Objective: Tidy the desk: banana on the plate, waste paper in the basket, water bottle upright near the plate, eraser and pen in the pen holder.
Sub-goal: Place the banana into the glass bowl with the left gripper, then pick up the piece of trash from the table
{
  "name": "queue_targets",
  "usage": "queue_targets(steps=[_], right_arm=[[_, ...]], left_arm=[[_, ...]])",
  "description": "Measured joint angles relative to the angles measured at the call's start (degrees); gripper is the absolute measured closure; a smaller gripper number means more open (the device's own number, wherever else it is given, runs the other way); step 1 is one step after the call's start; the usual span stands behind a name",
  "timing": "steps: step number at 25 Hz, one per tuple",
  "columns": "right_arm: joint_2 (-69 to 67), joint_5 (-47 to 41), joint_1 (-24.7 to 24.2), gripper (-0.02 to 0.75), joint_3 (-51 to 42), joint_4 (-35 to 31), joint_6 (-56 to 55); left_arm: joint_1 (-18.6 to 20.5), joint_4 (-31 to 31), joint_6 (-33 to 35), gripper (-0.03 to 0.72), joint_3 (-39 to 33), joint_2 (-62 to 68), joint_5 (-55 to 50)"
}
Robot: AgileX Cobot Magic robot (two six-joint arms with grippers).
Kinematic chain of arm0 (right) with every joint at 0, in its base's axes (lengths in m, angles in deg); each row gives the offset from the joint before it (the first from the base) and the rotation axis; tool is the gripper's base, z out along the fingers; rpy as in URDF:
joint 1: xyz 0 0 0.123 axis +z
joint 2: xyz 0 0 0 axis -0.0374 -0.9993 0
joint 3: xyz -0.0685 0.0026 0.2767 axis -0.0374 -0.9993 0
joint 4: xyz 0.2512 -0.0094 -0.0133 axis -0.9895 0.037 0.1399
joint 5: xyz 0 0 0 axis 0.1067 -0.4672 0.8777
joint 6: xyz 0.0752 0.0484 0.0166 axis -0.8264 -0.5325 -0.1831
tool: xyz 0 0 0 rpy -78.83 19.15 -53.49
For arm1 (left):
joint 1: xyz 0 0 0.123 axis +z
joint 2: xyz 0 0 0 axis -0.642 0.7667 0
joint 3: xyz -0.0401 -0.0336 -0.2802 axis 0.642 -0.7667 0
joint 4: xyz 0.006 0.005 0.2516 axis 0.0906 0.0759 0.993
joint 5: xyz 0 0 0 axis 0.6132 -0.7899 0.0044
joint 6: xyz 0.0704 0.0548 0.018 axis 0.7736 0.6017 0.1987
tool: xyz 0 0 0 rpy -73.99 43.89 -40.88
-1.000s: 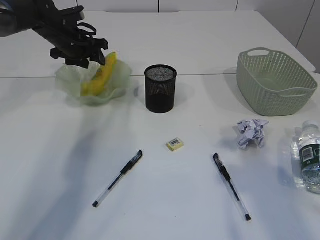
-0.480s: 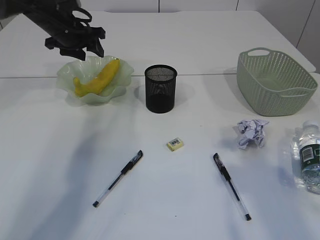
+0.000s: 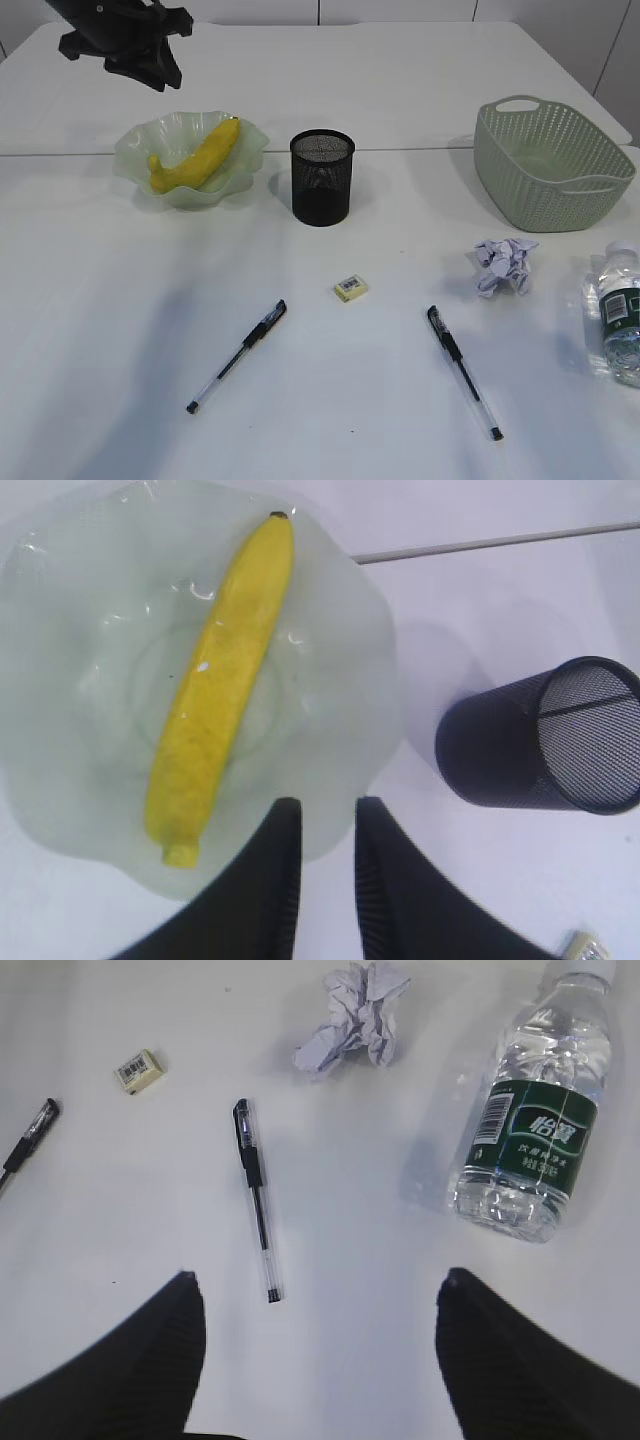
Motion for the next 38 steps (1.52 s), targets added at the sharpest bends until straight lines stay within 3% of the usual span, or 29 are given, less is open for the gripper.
queue_targets(steps=[7, 11, 26, 38], right_arm=[[0.00, 0.00, 0.00, 0.204, 0.00, 0.00, 0.00], [0.00, 1.32, 0.00, 0.204, 0.00, -0.98, 0.00], [-5.83, 2.98, 0.00, 0.223, 2.31, -8.30, 4.28], [-27.00, 0.77, 1.45, 0.246, 19.56, -8.03, 5.70]], left_arm=[[0.00, 0.10, 0.00, 0.564, -0.14, -5.08, -5.05], [-0.11, 0.22, 0.13, 0.564, -4.74, -8.81, -6.40], [-2.19, 0.30, 4.71, 0.564, -45.19, -39.04, 0.73], [-2.19, -5.47, 7.01, 0.561, -69.13, -59.68, 3.14]])
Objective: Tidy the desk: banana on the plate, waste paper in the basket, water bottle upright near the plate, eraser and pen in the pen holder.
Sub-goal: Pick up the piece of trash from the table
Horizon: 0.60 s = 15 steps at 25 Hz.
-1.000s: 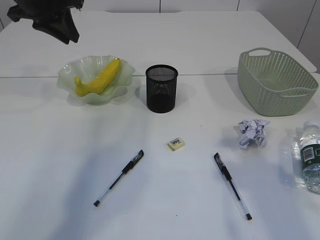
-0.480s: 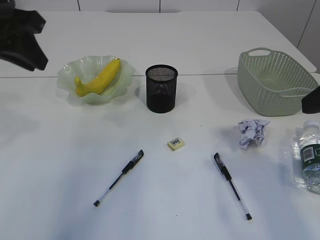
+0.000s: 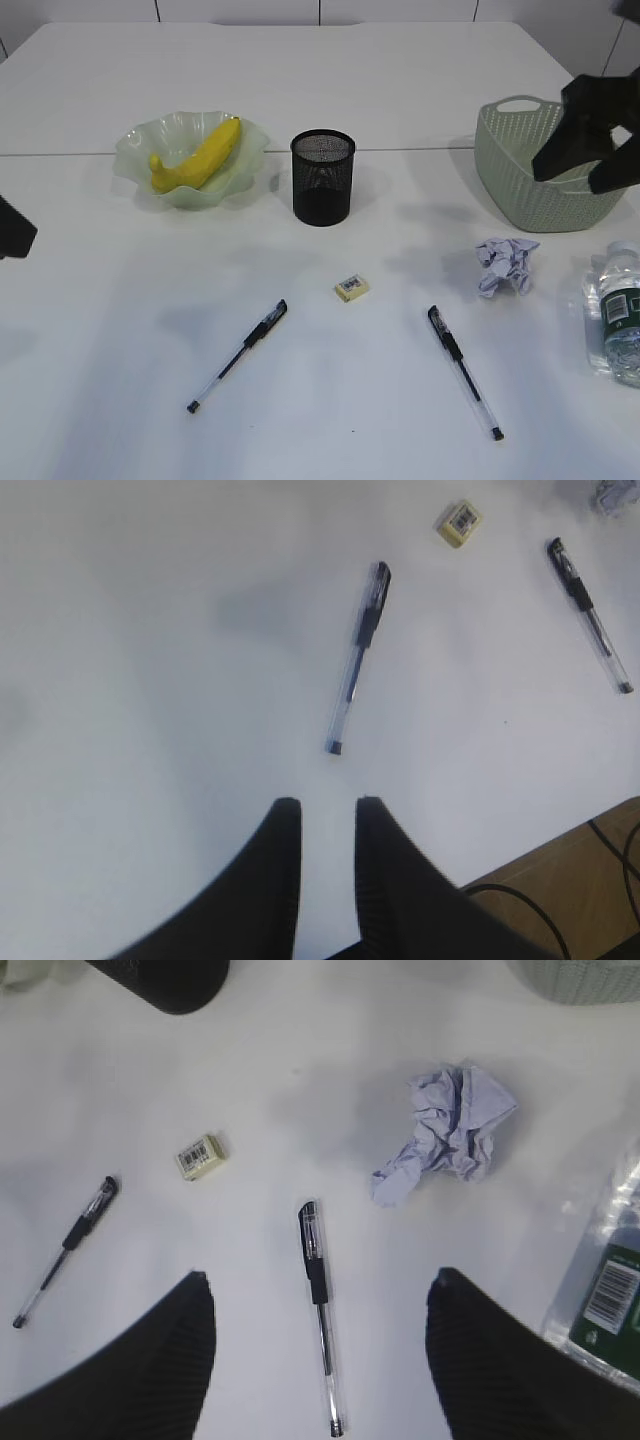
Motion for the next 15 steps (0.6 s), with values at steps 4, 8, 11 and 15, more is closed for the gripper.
queue_targets(steps=[4, 8, 11, 15], right_arm=[[-8.31, -1.35, 4.32, 0.246, 4.90, 4.76, -0.56], [-15.28, -1.35, 8.96, 0.246, 9.12, 13.83, -6.20], [-18.62, -0.64, 10.20, 0.246, 9.94, 18.79, -11.63], [-20.77, 0.97, 10.24, 0.246, 10.19, 20.74, -15.76]], left_arm=[[0.00, -0.68, 0.15, 0.557, -4.69, -3.55, 0.64], [0.00, -1.07, 0.25, 0.555, -6.58, -5.55, 1.11], [0.00, -1.12, 0.25, 0.552, -6.77, -6.41, 1.71], [0.00, -1.21, 0.25, 0.550, -6.77, -6.54, 2.19]])
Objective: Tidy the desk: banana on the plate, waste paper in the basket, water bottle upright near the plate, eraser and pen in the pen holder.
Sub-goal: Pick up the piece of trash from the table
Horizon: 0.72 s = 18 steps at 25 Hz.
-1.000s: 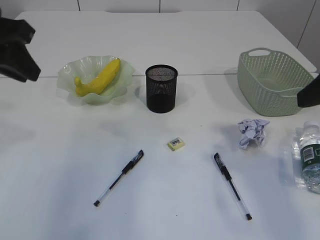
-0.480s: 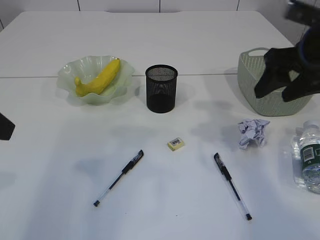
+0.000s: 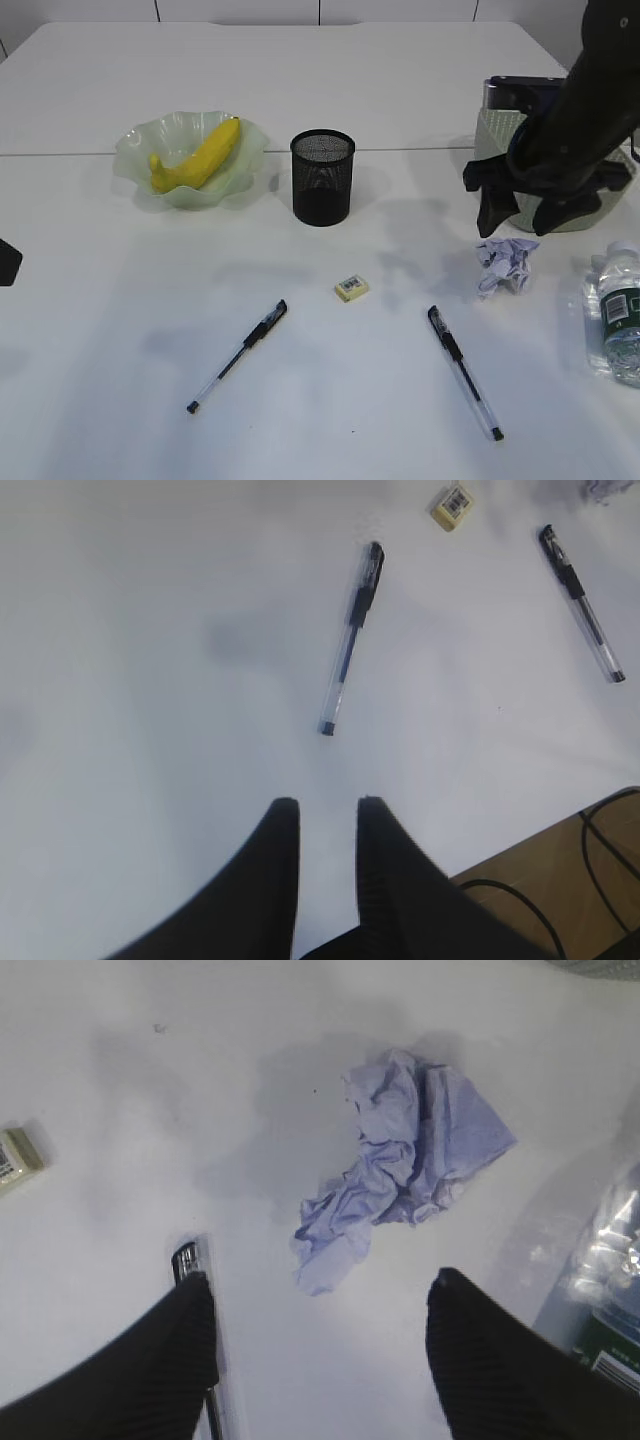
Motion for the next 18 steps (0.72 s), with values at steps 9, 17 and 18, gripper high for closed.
queue_targets(steps=[9, 17, 18], right_arm=[[-3.51, 1.28, 0.10, 0.117, 0.00, 3.81, -7.00], [-5.34, 1.04, 0.10, 0.109, 0.00, 9.88, -15.60], [-5.34, 1.04, 0.10, 0.109, 0.00, 9.88, -15.60]], left_arm=[[0.00, -0.06, 0.00, 0.548, 0.00, 0.00, 0.82], [0.00, -0.06, 0.00, 0.546, 0.00, 0.00, 1.41], [0.00, -0.06, 0.00, 0.546, 0.00, 0.00, 1.74]])
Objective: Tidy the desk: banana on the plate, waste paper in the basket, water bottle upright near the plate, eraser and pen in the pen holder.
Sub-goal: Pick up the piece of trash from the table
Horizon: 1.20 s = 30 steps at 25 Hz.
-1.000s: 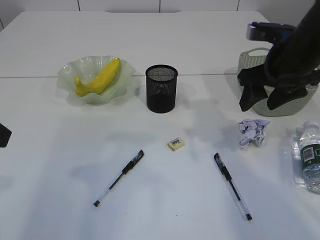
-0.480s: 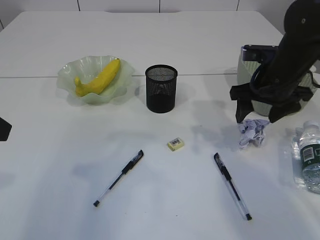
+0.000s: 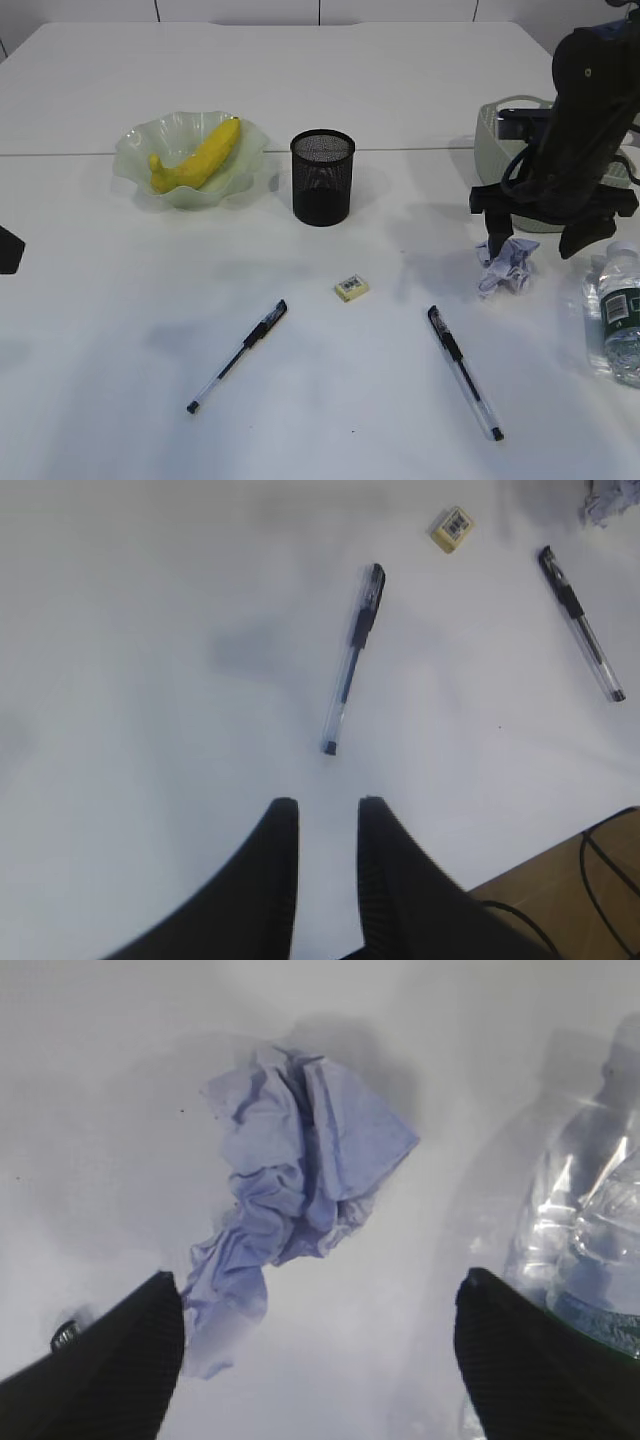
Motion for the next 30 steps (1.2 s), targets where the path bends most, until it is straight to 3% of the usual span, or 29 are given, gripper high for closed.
queue_targets(steps=[30], right_arm=[[-4.13, 5.64, -2.04, 0.121, 0.07, -2.40, 3.10]], left_arm=[[0.00, 1.79, 0.02, 0.538, 0.00, 0.00, 1.22]])
